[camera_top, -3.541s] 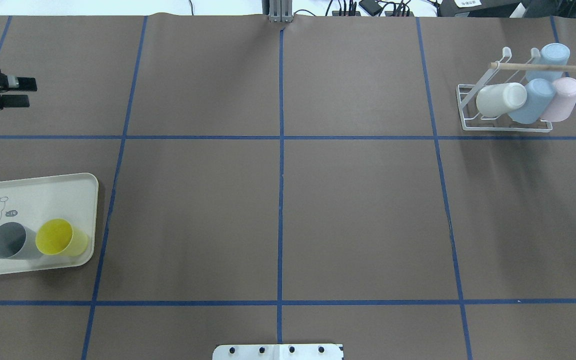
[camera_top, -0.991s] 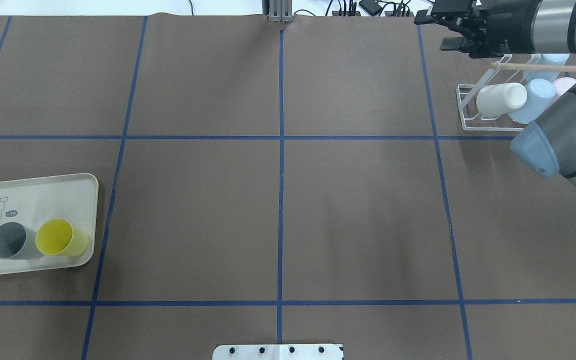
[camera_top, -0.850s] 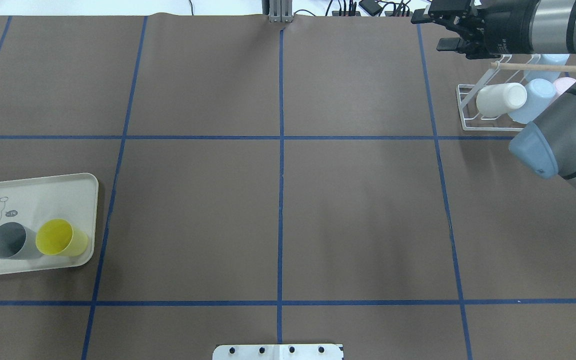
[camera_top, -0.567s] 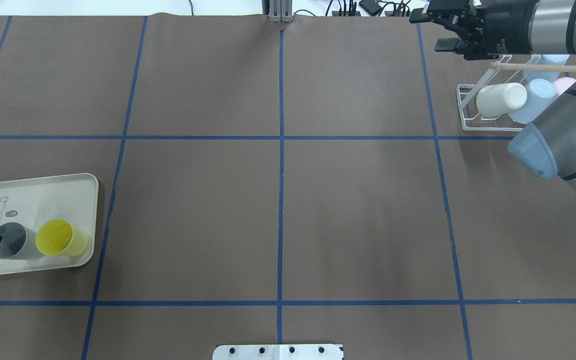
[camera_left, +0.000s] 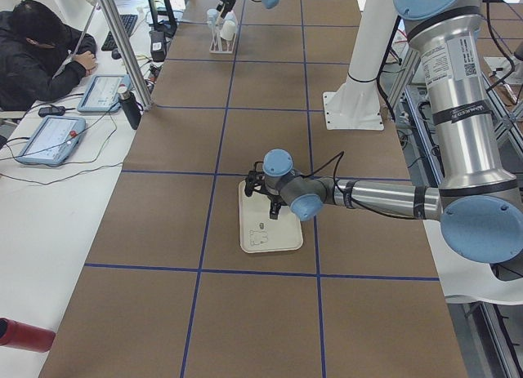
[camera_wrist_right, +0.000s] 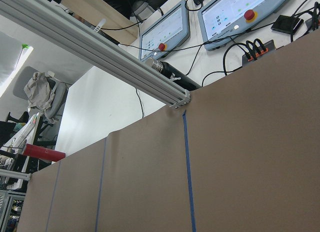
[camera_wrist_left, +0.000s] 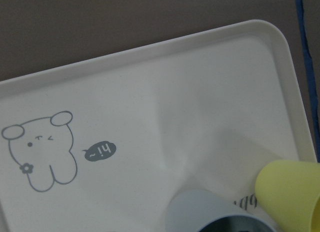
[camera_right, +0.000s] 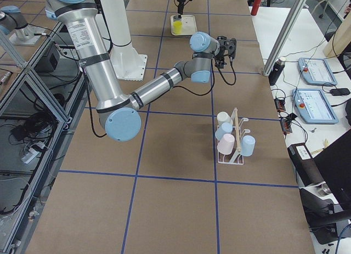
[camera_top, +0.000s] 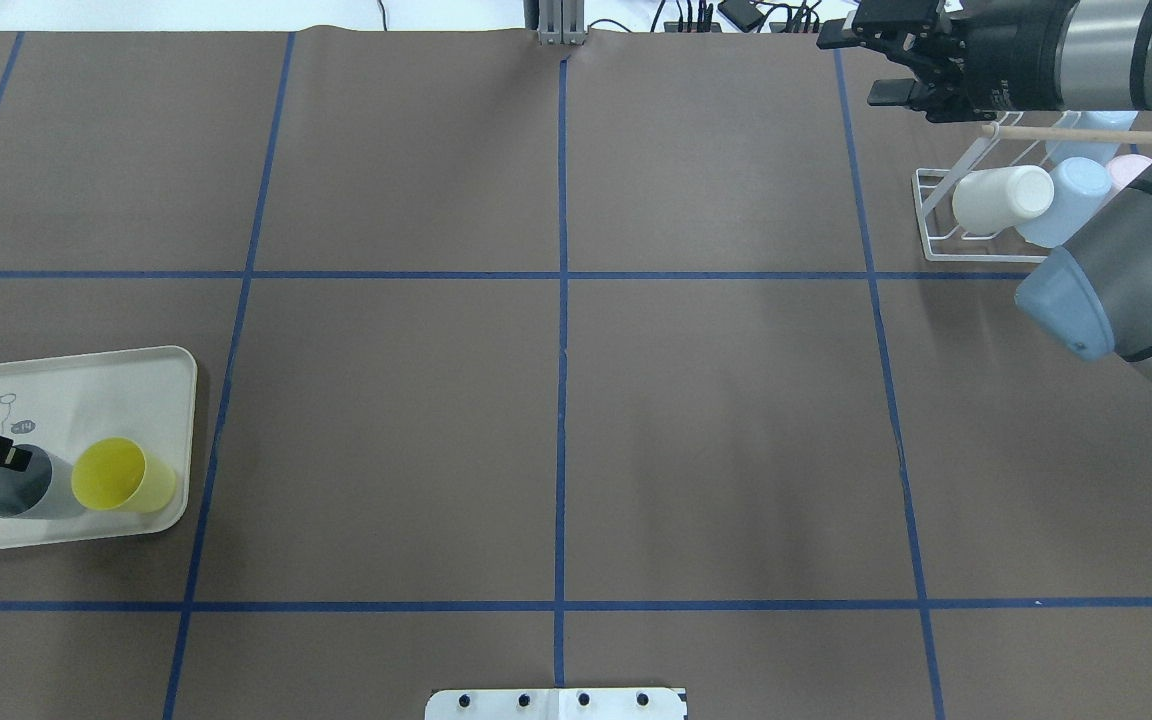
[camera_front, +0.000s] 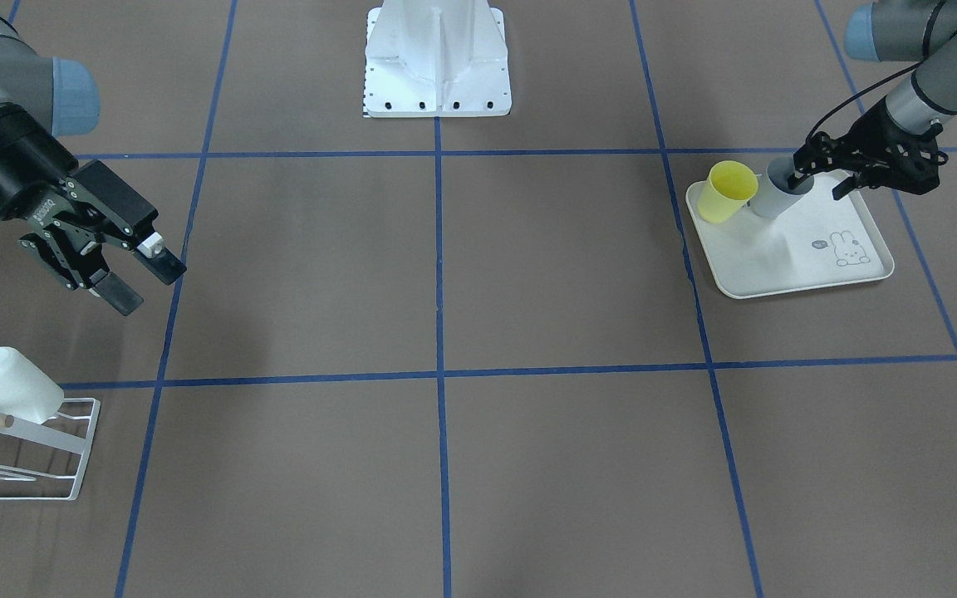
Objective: Transfer IKEA cup to right arm and place on rack
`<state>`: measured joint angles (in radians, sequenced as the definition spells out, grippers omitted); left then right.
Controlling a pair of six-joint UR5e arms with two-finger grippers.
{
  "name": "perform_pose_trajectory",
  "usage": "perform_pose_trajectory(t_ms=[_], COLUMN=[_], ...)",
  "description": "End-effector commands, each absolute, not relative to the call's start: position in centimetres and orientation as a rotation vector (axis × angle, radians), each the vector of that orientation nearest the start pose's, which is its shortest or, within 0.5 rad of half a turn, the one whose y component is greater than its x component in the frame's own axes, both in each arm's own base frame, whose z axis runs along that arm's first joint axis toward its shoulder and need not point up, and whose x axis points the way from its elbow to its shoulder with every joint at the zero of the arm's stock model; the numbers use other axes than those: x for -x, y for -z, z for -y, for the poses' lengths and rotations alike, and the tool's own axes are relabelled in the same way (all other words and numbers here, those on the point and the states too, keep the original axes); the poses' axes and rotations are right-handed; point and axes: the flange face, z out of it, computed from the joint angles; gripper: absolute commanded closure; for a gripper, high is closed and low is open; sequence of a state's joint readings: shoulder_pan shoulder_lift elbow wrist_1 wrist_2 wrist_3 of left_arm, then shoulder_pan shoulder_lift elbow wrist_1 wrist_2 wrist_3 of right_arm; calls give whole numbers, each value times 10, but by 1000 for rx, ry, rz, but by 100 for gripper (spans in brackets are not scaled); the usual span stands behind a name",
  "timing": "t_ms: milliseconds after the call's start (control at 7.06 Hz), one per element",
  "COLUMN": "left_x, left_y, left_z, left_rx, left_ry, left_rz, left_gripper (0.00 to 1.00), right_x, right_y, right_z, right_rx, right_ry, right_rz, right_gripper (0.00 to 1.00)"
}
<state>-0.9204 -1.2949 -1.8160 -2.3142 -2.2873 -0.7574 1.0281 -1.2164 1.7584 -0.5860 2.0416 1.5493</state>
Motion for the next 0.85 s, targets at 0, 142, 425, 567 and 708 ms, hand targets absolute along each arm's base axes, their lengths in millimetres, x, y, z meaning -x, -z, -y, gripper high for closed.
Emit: perform_pose_trajectory(t_ms=[0,142,425,567,708], left_x=[-188,-188,-198,-198,-199], left_y=[-576,-577,-577,-575,-574], left_z=[358,357,350,350,349], left_rx=[-74,-69,-53,-54,-55], left_ry=[-158,-159,-185,-188,-190], left_rz=[-960,-958,-960,-965,-966], left_gripper=[17,17,18,48,81], right_x=[222,221,221,221,221], right_y=[-262,-261,-262,-263,-263], right_z=[538,538,539,539,539], right_rx=[-426,-427,-426,-425,-425], right_ry=[-442,-444,-442,-443,-443], right_rz=[1491,1492,1491,1490,1490], right_gripper=[0,0,0,0,0])
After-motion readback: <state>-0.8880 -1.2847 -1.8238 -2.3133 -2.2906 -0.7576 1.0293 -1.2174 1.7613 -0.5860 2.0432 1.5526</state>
